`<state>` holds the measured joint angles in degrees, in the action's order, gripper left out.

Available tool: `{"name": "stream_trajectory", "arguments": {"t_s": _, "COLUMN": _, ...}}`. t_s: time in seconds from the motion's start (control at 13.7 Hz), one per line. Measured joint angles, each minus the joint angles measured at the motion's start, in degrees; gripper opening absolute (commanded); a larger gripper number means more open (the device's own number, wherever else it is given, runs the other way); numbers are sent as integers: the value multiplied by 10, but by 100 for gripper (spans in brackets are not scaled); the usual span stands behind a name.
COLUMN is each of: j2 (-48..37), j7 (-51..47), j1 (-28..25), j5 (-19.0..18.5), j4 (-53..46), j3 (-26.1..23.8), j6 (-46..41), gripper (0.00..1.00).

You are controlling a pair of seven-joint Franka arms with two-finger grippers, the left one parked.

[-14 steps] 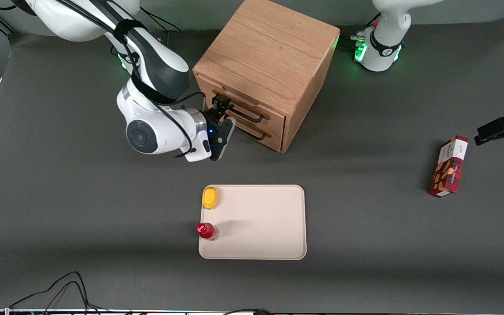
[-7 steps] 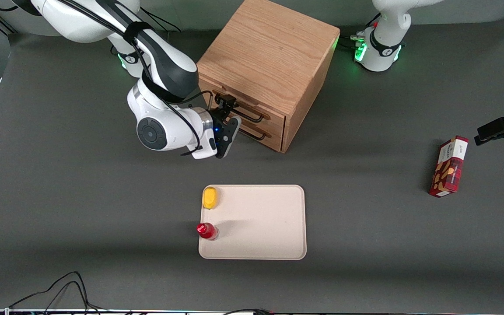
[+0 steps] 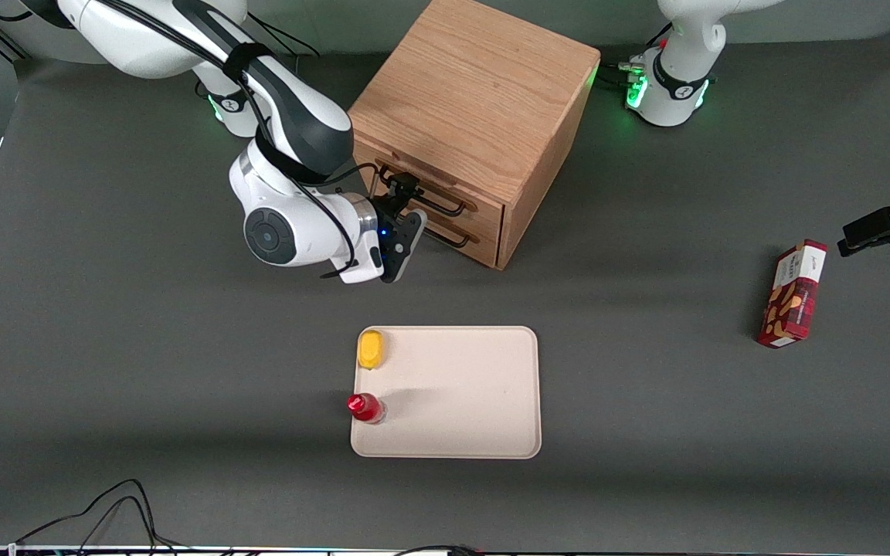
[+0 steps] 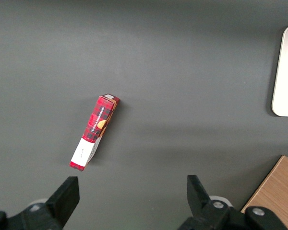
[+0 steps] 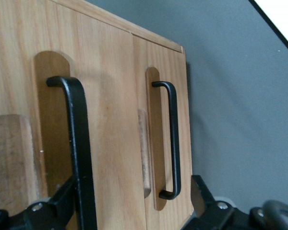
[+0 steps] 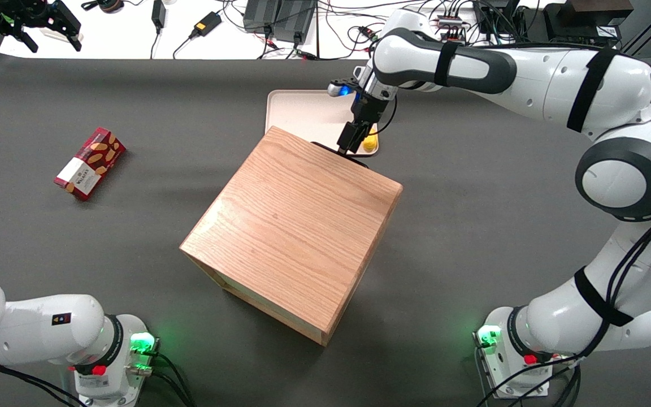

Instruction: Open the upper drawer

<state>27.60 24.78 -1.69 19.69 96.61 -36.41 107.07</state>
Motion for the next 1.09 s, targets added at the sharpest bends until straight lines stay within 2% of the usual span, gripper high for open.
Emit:
{"name": "stream_trajectory", "arguments": {"t_s": 0.51, "j2": 48, "j7": 0, "j1": 9, "j5": -35, "j4": -63, "j3": 16, "j6": 6, "gripper": 100}}
{"name": "stream_trajectory", "arguments": {"t_s": 1.09, "j2": 90, "j7": 0, "j1": 14, "j5": -55, "j4": -153, "j3": 57, "j6": -56, "gripper": 100}}
